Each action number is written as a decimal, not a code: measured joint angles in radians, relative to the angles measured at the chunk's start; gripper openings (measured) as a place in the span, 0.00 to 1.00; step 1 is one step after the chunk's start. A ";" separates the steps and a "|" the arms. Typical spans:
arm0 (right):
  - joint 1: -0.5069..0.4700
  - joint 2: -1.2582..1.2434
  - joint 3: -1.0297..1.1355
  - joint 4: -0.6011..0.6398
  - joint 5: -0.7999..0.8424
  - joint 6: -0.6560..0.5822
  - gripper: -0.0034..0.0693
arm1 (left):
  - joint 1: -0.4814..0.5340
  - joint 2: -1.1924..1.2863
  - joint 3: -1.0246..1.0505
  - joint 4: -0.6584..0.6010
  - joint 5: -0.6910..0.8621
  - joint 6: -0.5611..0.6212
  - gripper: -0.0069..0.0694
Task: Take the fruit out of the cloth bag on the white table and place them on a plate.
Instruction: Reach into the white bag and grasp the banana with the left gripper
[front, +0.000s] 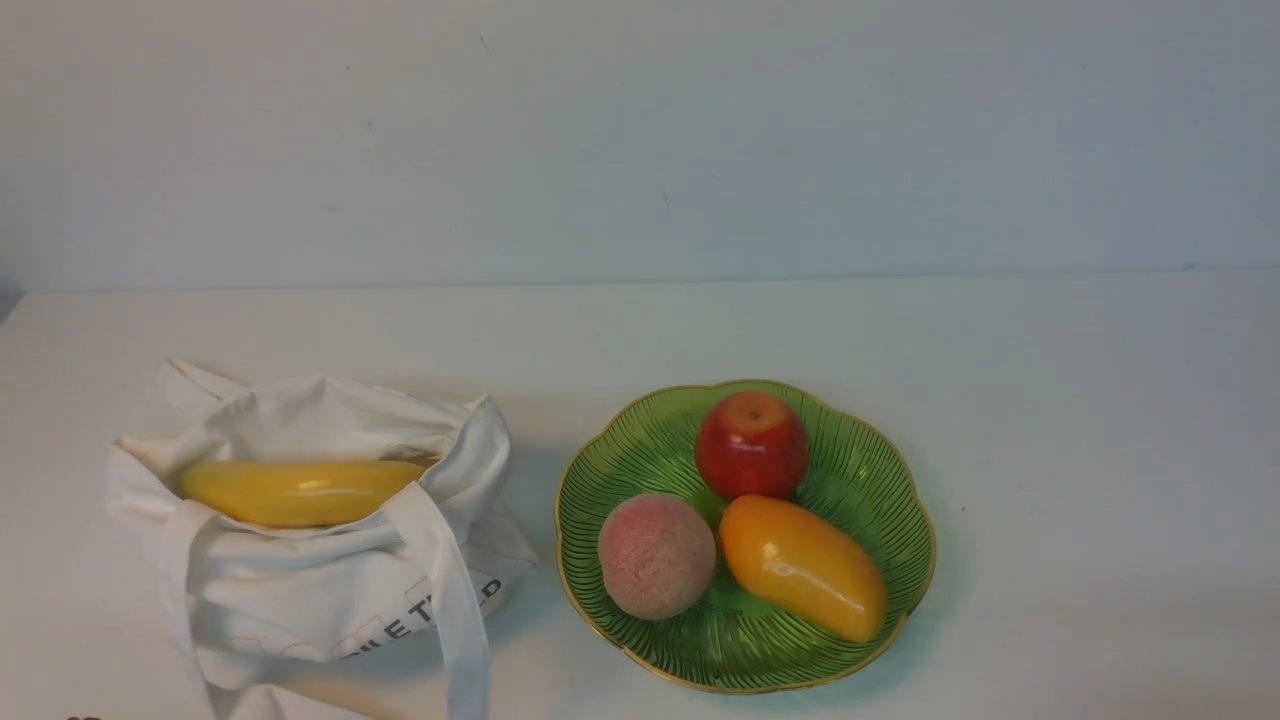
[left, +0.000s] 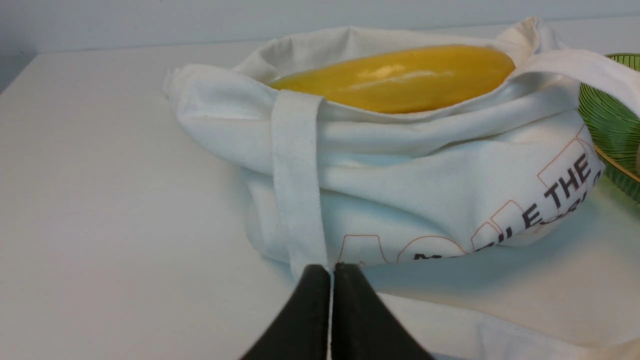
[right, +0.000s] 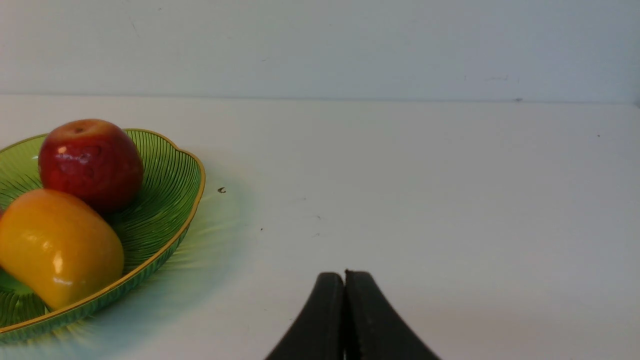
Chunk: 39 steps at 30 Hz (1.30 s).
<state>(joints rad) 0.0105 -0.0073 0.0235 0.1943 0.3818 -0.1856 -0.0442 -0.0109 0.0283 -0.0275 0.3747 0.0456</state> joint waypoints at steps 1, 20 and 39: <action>0.000 0.000 0.000 0.000 0.000 0.000 0.03 | 0.000 0.000 0.000 0.000 0.000 0.000 0.08; 0.000 0.000 0.000 0.000 0.000 0.000 0.03 | 0.000 0.000 0.000 -0.357 -0.307 -0.257 0.08; 0.000 0.000 0.000 0.000 0.000 0.000 0.03 | 0.000 0.486 -0.803 -0.135 0.396 0.015 0.08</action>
<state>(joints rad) 0.0105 -0.0073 0.0235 0.1943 0.3818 -0.1856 -0.0446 0.4752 -0.7751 -0.1621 0.7708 0.0607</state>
